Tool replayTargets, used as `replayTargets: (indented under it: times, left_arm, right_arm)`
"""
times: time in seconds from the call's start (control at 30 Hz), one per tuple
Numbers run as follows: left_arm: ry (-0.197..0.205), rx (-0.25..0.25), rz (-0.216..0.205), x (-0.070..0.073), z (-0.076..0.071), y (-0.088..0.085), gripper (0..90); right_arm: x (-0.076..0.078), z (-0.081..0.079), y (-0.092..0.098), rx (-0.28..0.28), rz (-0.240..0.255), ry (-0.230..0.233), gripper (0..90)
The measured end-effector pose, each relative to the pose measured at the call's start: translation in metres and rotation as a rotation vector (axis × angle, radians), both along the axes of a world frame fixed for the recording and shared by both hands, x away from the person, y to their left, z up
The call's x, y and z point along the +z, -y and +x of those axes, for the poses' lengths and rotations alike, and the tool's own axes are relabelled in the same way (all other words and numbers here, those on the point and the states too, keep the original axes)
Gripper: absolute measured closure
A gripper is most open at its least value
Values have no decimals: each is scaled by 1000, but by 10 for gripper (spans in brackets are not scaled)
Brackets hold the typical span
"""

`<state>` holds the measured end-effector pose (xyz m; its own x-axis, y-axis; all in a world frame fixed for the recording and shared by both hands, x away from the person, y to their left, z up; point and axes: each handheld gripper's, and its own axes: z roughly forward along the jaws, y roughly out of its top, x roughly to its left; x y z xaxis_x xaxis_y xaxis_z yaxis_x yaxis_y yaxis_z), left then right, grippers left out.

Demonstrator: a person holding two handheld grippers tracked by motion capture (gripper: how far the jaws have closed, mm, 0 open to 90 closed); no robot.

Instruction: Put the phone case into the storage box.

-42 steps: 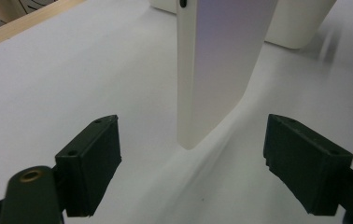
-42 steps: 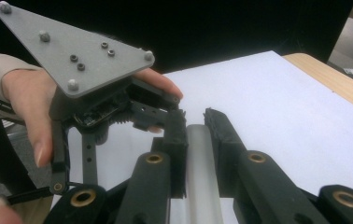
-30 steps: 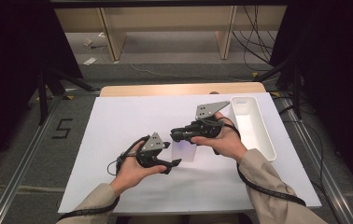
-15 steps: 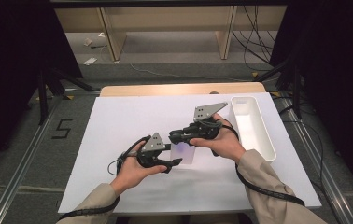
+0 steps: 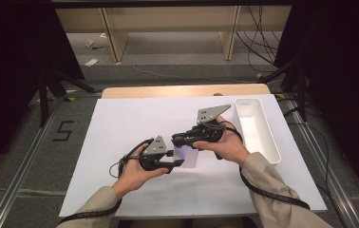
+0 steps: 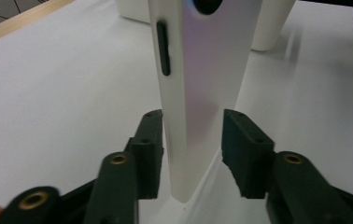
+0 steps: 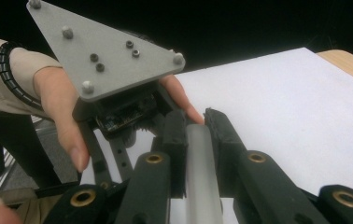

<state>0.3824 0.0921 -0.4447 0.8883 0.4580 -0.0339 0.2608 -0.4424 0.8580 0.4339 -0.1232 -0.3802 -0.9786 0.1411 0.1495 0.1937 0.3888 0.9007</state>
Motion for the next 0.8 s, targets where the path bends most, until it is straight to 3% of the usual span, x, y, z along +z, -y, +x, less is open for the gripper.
replayTargets:
  times: [0.43, 0.57, 0.67, 0.8]
  left_arm:
    - [-40, -43, 12, 3, 3, -7, 753]
    - [-44, -57, 13, 5, 2, -7, 804]
    - [-47, -49, 16, 6, 2, -7, 808]
    - [-42, -26, 22, 6, 2, -8, 809]
  right_arm:
    - [-2, 2, 2, 33, 10, 1, 747]
    - [-3, 4, 3, 43, 14, 23, 597]
    - [-3, 6, 5, 39, 24, 26, 554]
    - [-4, 6, 4, -12, 16, 48, 367]
